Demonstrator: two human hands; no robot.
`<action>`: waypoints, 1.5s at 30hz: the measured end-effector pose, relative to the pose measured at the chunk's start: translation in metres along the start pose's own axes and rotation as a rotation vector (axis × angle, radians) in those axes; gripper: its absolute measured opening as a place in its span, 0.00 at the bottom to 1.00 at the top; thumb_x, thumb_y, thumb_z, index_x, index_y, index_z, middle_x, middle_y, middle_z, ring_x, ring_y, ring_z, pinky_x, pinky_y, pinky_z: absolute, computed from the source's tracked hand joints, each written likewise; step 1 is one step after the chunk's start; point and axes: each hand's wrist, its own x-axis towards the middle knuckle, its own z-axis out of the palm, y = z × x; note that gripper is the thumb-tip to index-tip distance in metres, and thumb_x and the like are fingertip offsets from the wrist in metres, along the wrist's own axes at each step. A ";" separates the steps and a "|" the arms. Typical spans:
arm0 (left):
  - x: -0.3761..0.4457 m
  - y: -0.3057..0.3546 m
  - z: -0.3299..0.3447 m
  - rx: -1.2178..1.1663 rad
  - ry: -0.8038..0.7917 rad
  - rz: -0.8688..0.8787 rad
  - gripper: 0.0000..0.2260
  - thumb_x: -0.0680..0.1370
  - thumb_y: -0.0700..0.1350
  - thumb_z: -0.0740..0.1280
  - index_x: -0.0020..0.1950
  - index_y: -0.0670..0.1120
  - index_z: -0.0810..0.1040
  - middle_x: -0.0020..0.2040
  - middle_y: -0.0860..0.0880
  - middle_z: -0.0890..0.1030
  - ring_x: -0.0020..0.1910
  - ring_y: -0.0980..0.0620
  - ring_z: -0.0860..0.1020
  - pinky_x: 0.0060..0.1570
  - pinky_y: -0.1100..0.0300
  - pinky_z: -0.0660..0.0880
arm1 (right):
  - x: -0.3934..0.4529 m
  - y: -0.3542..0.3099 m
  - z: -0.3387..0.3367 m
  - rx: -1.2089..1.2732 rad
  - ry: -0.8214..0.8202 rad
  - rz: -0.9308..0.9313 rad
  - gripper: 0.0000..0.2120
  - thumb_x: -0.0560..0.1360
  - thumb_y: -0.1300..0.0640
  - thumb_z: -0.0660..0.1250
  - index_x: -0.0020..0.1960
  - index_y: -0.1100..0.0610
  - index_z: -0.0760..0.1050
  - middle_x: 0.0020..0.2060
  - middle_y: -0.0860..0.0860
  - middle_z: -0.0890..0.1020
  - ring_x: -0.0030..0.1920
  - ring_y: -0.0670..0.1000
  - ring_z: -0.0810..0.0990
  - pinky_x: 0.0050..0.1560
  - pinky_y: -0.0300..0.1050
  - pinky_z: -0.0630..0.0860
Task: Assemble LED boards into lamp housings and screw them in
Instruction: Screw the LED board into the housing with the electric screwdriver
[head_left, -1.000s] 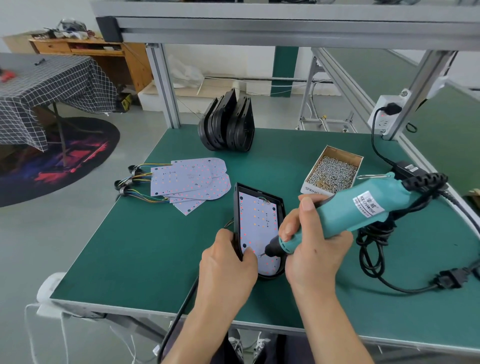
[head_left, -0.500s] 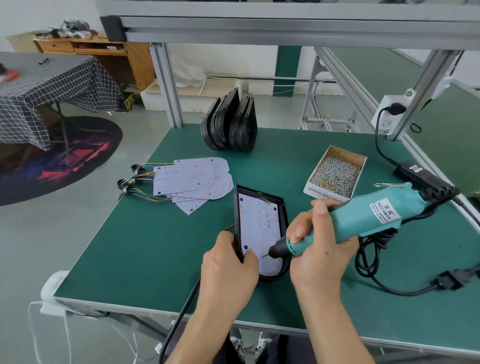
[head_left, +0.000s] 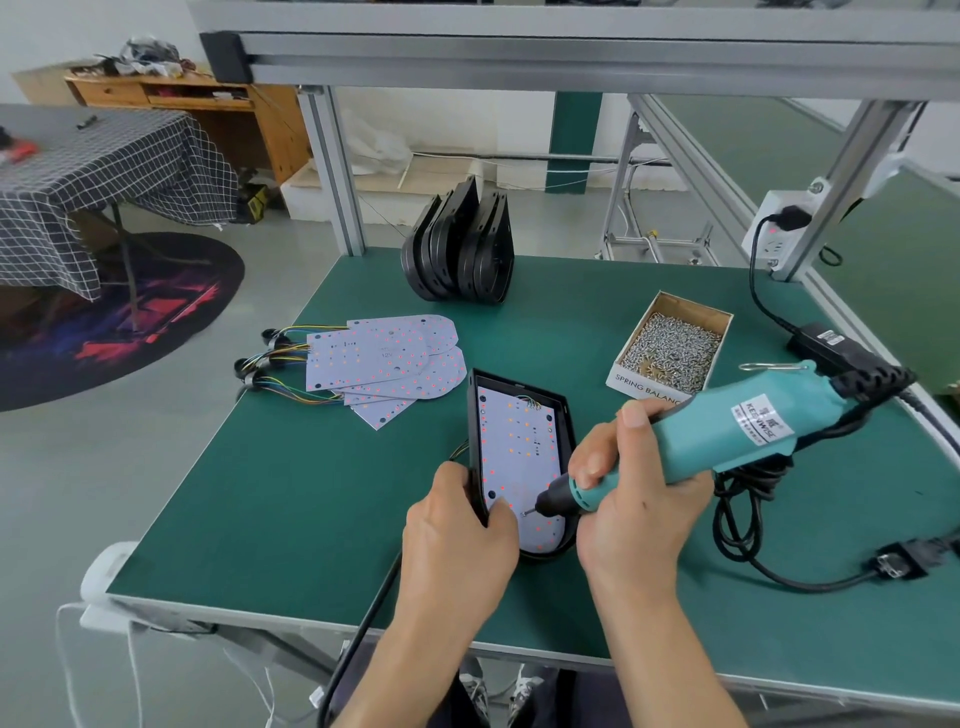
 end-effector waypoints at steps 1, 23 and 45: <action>0.000 0.000 0.000 -0.001 0.001 0.001 0.10 0.77 0.47 0.69 0.43 0.53 0.68 0.36 0.55 0.79 0.36 0.58 0.75 0.31 0.65 0.63 | 0.000 0.001 0.000 0.000 -0.002 0.001 0.06 0.76 0.53 0.69 0.40 0.46 0.76 0.23 0.49 0.70 0.24 0.52 0.66 0.29 0.43 0.66; 0.002 -0.004 0.002 -0.009 0.013 -0.002 0.11 0.76 0.47 0.70 0.41 0.51 0.68 0.33 0.53 0.77 0.33 0.57 0.74 0.29 0.66 0.64 | 0.001 0.004 -0.002 -0.010 -0.073 0.019 0.06 0.75 0.54 0.70 0.41 0.47 0.77 0.23 0.49 0.70 0.23 0.52 0.67 0.30 0.42 0.67; 0.000 -0.006 -0.008 -0.053 -0.038 -0.038 0.13 0.78 0.57 0.69 0.42 0.49 0.74 0.33 0.53 0.79 0.35 0.47 0.82 0.41 0.50 0.79 | 0.055 -0.050 -0.036 -0.427 -0.001 0.323 0.10 0.81 0.49 0.69 0.47 0.54 0.74 0.29 0.52 0.78 0.25 0.51 0.73 0.30 0.44 0.71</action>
